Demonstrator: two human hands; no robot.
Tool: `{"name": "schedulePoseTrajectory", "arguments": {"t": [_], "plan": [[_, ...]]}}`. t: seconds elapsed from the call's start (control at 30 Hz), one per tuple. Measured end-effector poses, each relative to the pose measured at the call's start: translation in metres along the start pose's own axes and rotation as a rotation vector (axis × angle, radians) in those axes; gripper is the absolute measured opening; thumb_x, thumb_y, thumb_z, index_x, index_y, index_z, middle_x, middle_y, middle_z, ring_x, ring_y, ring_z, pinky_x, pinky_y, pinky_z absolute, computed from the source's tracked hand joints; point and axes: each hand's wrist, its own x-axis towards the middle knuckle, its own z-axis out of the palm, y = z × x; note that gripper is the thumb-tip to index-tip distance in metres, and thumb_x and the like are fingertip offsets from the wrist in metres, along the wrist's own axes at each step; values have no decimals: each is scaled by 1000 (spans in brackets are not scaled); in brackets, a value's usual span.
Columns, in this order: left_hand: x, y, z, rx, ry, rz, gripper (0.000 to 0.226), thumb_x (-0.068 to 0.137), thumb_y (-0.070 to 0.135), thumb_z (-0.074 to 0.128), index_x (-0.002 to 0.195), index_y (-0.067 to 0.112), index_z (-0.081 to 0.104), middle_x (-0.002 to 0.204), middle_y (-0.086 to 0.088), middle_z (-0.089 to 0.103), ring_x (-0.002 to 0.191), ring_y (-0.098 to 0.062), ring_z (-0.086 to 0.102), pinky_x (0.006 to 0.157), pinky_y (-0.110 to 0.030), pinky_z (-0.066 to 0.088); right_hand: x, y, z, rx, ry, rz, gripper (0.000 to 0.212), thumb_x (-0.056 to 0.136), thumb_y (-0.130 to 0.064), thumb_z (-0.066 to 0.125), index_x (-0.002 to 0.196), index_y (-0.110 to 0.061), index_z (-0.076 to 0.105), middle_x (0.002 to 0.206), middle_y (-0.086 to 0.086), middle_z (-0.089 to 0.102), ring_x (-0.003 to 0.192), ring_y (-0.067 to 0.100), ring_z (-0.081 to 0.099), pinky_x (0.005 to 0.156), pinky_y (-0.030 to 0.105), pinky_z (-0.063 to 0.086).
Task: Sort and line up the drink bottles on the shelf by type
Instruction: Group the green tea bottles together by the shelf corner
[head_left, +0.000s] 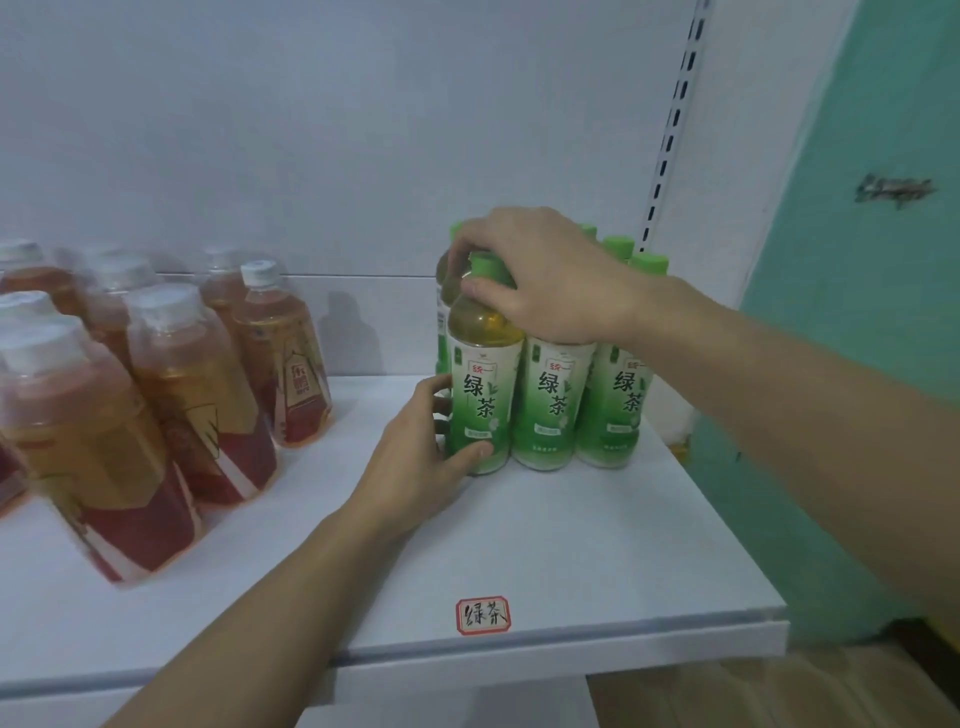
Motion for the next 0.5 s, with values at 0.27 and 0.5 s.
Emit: {"name": "schedulePoseTrajectory", "arguments": {"t": [0.27,0.5], "plan": [[-13,-11,-29,262,-53,-133,88,83,54,72,153,21,32,134,6,56,113,-11,61,101,-38,51,-42,-37,23,33,412,-199,15,88,-20,62,101,-15,68,102,4,59,99,26,52,83,46,45],[-69,-6,-96,328,13,-195,36,95,35,65,130,25,63,116,13,67,99,-1,65,90,-32,58,-14,-70,37,254,139,-157,26,91,-26,61,116,-25,61,109,-1,53,98,18,55,88,40,49]]}}
